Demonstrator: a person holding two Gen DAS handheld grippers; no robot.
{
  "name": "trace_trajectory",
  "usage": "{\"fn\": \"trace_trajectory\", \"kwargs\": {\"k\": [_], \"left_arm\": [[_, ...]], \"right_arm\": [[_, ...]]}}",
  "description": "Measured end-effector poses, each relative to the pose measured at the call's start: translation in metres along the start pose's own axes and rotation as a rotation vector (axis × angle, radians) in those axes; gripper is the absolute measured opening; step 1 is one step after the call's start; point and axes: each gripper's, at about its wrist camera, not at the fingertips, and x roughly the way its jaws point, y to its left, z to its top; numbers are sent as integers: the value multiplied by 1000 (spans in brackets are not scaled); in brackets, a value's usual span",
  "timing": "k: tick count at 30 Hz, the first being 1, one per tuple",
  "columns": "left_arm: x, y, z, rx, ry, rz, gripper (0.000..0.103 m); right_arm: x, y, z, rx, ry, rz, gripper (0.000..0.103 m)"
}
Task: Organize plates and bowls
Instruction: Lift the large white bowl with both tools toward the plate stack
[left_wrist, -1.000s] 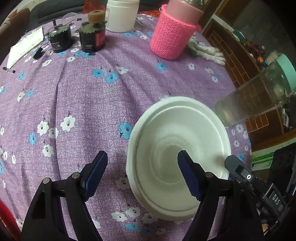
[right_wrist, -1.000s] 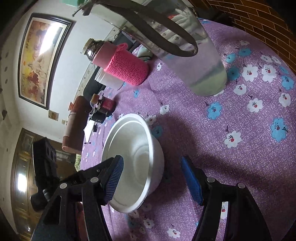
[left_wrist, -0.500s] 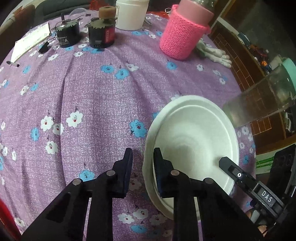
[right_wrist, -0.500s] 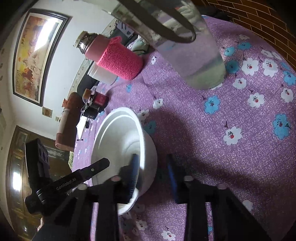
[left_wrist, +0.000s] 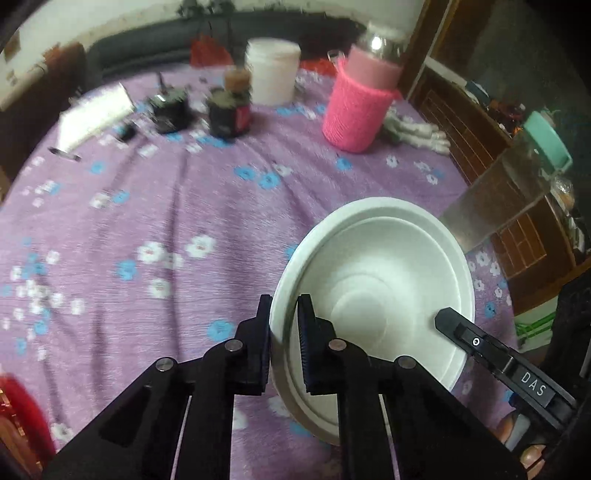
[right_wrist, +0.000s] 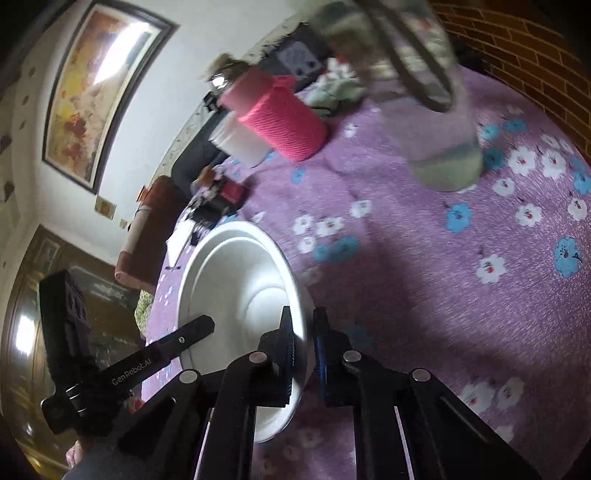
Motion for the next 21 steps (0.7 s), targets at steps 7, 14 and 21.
{"fn": "trace_trajectory", "kwargs": {"k": [7, 14, 21], "left_arm": [[-40, 29, -15, -24, -94, 44, 10], [-62, 49, -27, -53, -136, 49, 11], [-79, 59, -38, -59, -171, 43, 11]], "right_arm": [[-7, 33, -18, -47, -1, 70, 8], [-14, 70, -35, -101, -17, 96, 8], [-22, 89, -45, -125, -26, 98, 7]]}}
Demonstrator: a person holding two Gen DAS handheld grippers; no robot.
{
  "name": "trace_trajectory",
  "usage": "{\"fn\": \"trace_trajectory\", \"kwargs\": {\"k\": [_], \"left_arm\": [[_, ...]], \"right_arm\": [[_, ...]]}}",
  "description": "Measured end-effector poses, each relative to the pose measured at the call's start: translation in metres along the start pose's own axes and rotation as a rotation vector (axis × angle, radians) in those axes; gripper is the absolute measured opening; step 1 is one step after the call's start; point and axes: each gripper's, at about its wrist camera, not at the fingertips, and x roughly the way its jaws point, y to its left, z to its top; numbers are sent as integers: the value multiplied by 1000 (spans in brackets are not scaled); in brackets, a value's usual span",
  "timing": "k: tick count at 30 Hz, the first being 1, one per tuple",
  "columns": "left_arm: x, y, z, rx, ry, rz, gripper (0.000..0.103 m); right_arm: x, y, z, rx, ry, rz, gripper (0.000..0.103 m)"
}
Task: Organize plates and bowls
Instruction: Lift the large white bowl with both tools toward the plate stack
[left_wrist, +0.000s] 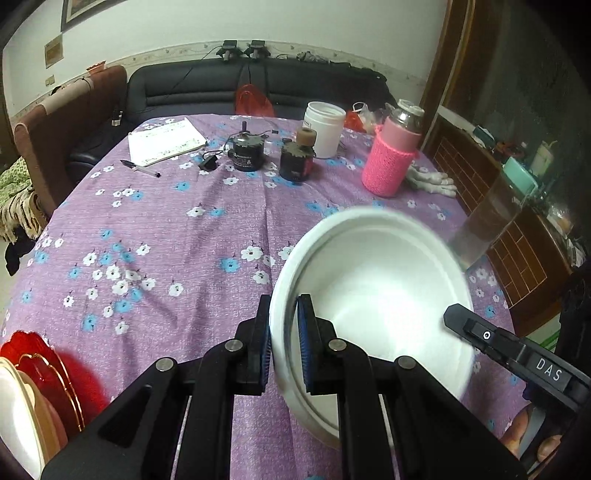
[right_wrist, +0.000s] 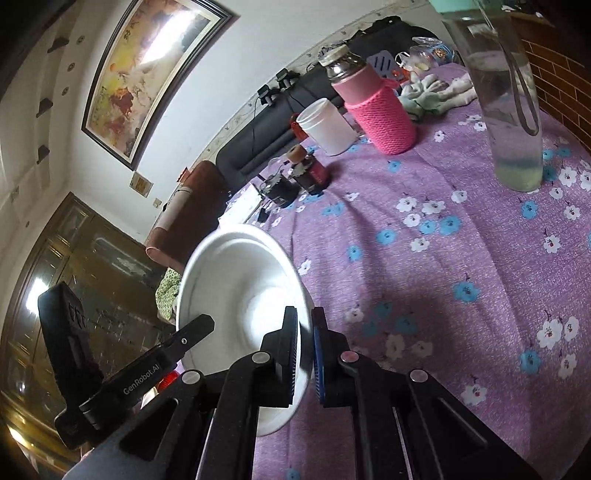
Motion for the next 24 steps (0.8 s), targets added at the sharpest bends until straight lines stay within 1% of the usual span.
{"fn": "trace_trajectory", "kwargs": {"k": [4, 14, 24], "left_arm": [[-9, 3, -5, -2, -18, -1, 11], [-20, 8, -15, 1, -22, 0, 11], [-37, 14, -27, 7, -50, 21, 11]], "right_arm": [[-4, 8, -4, -14, -8, -2, 7], [-12, 18, -17, -22, -20, -3, 7], [-19, 27, -29, -25, -21, 11, 7]]}}
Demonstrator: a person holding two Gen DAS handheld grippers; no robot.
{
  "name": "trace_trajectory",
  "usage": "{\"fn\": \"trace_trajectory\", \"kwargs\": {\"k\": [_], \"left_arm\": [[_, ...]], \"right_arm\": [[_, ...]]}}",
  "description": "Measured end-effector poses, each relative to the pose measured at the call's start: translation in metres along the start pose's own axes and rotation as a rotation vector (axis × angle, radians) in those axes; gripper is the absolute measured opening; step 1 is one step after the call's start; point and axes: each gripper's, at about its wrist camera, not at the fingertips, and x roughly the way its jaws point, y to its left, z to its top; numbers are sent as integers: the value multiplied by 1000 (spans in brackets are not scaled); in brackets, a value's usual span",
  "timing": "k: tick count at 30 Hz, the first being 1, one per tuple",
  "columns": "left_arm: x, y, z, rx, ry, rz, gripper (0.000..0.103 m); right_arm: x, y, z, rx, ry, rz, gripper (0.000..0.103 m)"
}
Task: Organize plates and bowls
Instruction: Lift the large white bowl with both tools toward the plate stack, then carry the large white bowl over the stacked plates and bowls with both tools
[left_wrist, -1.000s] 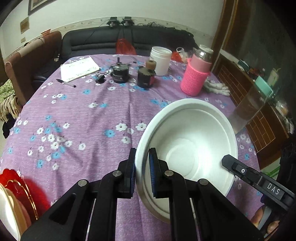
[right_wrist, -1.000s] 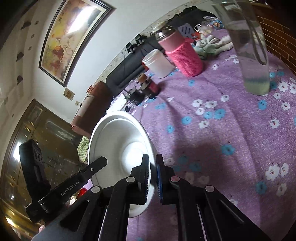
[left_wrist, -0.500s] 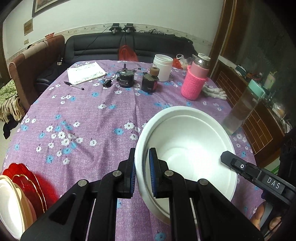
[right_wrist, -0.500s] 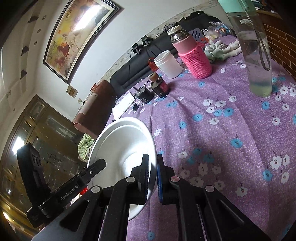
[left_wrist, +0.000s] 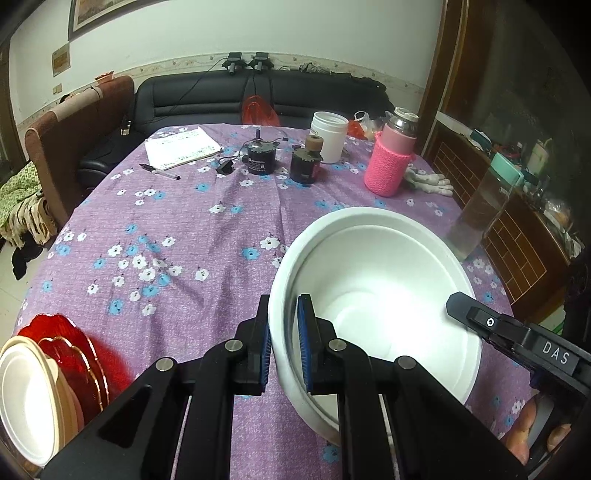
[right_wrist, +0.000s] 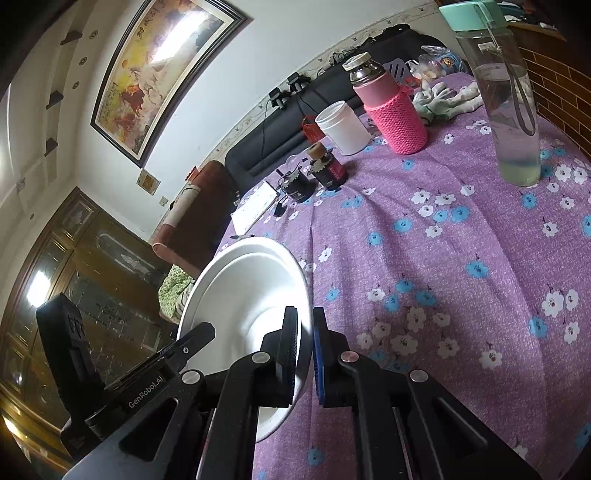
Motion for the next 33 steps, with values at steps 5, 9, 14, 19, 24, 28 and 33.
{"fn": "trace_trajectory", "kwargs": {"k": [5, 9, 14, 19, 24, 28, 33], "left_arm": [[-10, 8, -6, -7, -10, 8, 11], [-18, 17, -11, -18, -16, 14, 11], [-27, 28, -16, -36, -22, 15, 11], [-35, 38, -21, -51, -28, 21, 11], [-45, 52, -27, -75, -35, 29, 11], [-53, 63, -31, -92, -46, 37, 11], [-63, 81, -36, -126, -58, 51, 11]], "right_arm": [[-4, 11, -6, -16, -2, 10, 7], [-6, 22, -10, -34, -1, 14, 7], [-7, 37, -16, -58, 5, 18, 7], [-7, 52, -22, -82, 13, 22, 7], [-6, 66, -28, -105, 26, 30, 7], [-3, 80, -34, -131, 36, 34, 7], [3, 100, -42, -166, 53, 45, 7]]}}
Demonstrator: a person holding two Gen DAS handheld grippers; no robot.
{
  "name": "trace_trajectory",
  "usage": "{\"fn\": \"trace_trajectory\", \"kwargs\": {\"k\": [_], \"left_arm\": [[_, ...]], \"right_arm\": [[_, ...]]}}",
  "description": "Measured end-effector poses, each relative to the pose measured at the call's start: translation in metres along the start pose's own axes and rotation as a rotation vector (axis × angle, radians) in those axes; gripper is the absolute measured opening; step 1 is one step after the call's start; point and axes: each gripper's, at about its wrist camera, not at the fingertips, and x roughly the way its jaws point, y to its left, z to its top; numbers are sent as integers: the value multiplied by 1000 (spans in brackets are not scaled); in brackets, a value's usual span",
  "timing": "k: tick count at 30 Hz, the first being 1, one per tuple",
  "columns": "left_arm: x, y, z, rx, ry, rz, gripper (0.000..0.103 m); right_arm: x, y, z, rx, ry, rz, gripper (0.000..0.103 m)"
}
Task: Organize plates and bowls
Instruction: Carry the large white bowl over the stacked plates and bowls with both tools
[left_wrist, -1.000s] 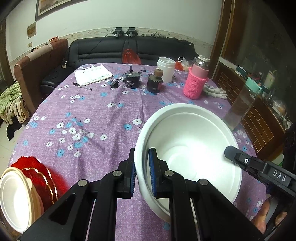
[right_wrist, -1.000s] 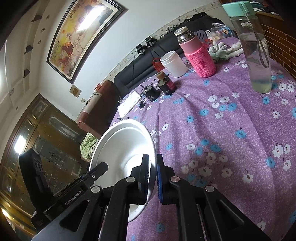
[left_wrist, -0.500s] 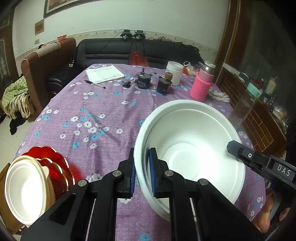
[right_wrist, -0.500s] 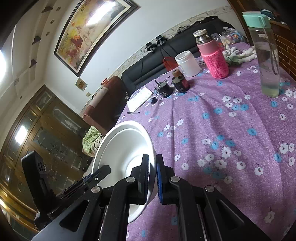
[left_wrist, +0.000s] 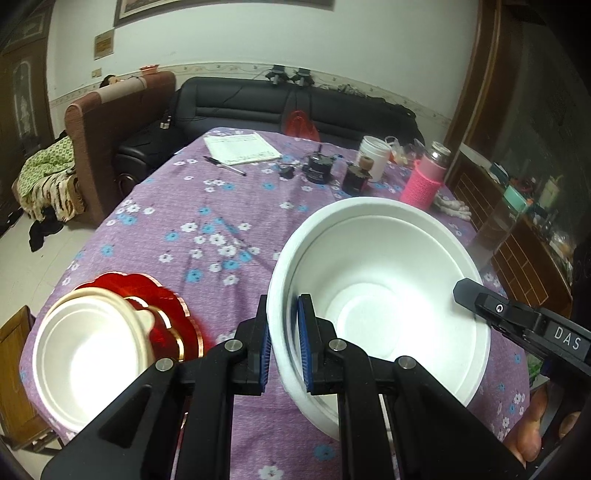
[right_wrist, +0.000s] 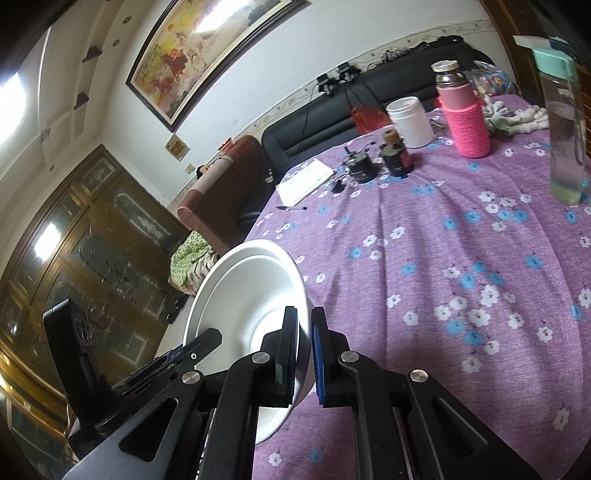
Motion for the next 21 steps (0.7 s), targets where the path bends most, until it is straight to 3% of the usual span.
{"fn": "trace_trajectory", "kwargs": {"k": [21], "left_arm": [[-34, 83, -9, -139, -55, 87, 11]], "right_arm": [[44, 89, -14, -145, 83, 71, 8]]}}
